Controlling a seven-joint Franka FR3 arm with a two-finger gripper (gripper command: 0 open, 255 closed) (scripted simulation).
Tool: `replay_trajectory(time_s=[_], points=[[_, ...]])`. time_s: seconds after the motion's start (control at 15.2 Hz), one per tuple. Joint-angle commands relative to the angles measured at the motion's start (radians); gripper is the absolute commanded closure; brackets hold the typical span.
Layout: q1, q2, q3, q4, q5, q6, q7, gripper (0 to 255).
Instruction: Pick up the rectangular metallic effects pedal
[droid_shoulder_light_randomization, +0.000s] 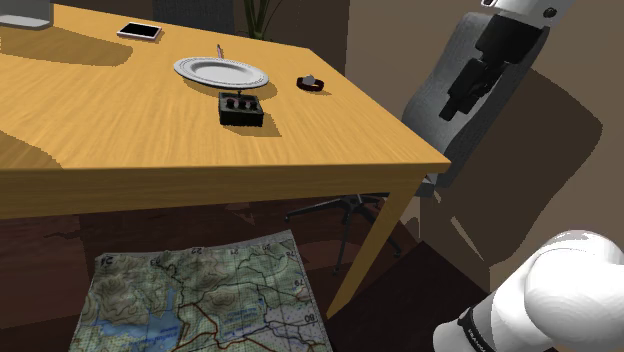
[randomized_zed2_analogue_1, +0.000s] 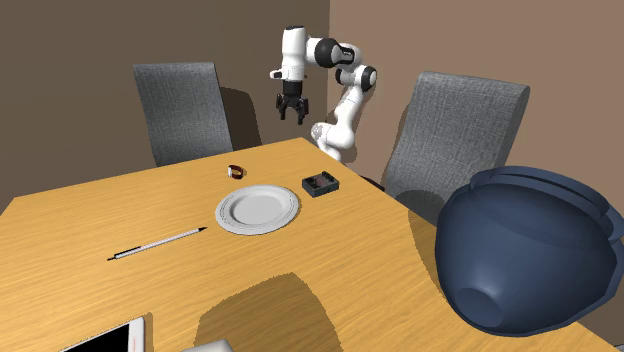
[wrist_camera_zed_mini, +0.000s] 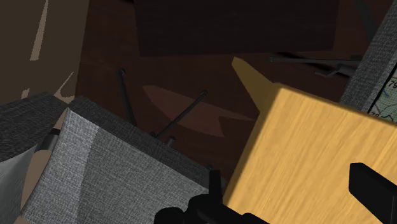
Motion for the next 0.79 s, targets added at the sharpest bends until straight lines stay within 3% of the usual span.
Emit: replay_trajectory(time_s=[0.0, 0.73], points=[[0.0, 0.0, 0.0, 0.0, 0.0, 0.0, 0.0, 0], [0.05, 0.375, 0.155, 0.292, 0.137, -0.027, 0.193, 0]])
